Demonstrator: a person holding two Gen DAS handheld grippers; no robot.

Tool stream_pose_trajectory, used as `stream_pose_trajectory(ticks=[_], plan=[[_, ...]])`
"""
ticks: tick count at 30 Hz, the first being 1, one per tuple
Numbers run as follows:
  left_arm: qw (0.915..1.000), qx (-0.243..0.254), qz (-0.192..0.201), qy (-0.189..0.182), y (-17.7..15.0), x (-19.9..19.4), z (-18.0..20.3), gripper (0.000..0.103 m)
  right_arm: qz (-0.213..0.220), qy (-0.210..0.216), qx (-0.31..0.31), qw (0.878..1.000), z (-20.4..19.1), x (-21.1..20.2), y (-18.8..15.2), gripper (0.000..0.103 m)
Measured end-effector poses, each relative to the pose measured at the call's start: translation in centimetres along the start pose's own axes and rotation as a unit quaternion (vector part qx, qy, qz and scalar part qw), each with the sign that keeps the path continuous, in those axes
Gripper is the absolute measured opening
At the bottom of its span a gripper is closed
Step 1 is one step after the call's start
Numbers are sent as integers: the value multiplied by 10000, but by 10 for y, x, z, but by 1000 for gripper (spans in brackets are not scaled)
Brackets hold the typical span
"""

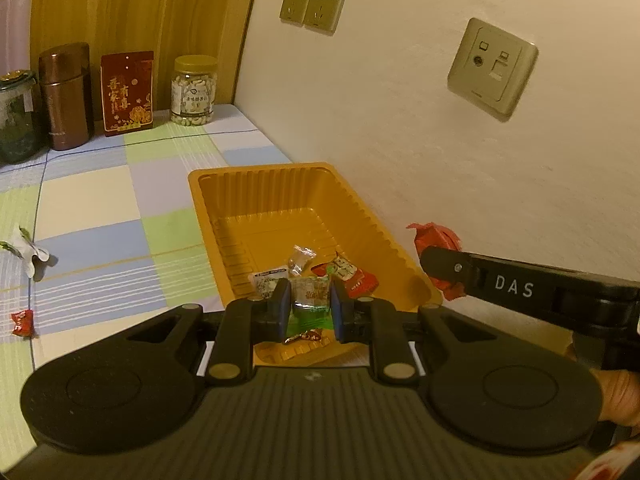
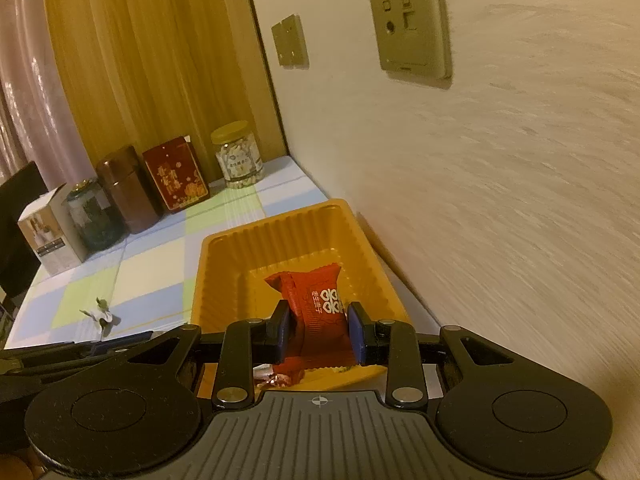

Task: Organize snacks
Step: 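Carry both held snacks over the orange tray, then open the left gripper to drop the green candy into the tray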

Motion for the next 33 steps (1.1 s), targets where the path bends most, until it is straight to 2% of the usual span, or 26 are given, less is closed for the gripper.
stream_pose_trajectory(ticks=[18,19,20,22,29,33], plan=[[9996,-116,-214,-129,30,50,-9,19,-199,-25,162,9997,13,39,17,31],[9995,-127,-240,-130,30,52,-9,22,-207,-26,168,9996,14,40,17,31],[9995,-145,-255,-132,30,55,-11,32,-217,-30,168,9996,14,40,17,31],[9994,-192,-241,-137,30,56,-15,35,-228,-30,182,9996,14,40,15,31],[9989,-327,-200,259,16,42,-42,35,-260,15,255,9993,16,43,15,31],[9984,-371,-208,367,7,36,-48,35,-300,101,226,9992,10,45,16,31]])
Point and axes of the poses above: each gripper's, at about its wrist camera, not at the fingertips, and x roughly the way its jaws point, z to its right, y to its top, the point moved 7 cm from there along x, roughly the way its jaws point, and after that the axes turned 15 degrees about -z, right-handed, at the moved point
